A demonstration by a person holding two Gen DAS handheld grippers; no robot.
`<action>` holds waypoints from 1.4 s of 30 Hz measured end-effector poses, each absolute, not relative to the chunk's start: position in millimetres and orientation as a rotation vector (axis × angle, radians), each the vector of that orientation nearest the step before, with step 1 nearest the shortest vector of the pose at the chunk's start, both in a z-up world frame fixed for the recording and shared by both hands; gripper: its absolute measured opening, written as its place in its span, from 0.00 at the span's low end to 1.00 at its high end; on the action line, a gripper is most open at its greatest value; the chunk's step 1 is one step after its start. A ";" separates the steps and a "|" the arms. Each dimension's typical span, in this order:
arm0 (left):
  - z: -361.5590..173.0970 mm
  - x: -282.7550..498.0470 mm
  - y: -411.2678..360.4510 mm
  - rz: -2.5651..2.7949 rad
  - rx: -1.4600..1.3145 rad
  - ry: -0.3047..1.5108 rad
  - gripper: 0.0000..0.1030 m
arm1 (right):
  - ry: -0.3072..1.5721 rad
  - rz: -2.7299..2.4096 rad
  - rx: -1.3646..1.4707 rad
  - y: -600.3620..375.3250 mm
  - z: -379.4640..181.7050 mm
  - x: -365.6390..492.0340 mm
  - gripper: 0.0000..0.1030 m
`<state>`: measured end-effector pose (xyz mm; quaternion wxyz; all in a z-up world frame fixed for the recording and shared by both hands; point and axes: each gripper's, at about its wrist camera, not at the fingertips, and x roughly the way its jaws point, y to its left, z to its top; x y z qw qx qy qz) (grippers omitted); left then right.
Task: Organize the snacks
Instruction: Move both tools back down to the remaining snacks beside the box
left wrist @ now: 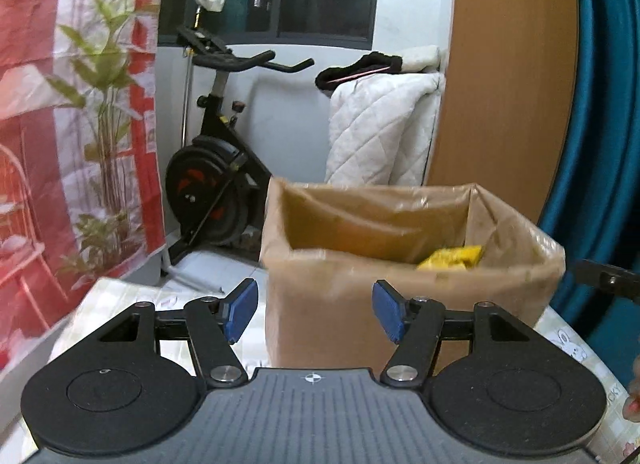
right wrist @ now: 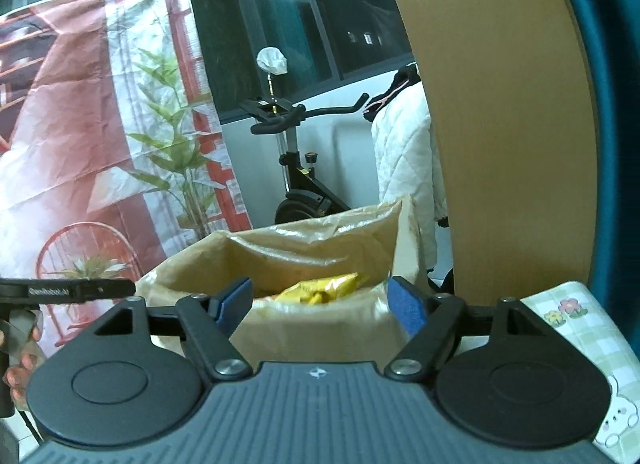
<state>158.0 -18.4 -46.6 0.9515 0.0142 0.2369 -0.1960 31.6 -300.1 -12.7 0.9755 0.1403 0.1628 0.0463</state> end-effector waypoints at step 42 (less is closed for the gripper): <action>-144.1 147.7 -33.6 -0.380 -0.002 0.688 0.63 | 0.718 0.029 0.132 -281.7 -183.4 40.0 0.52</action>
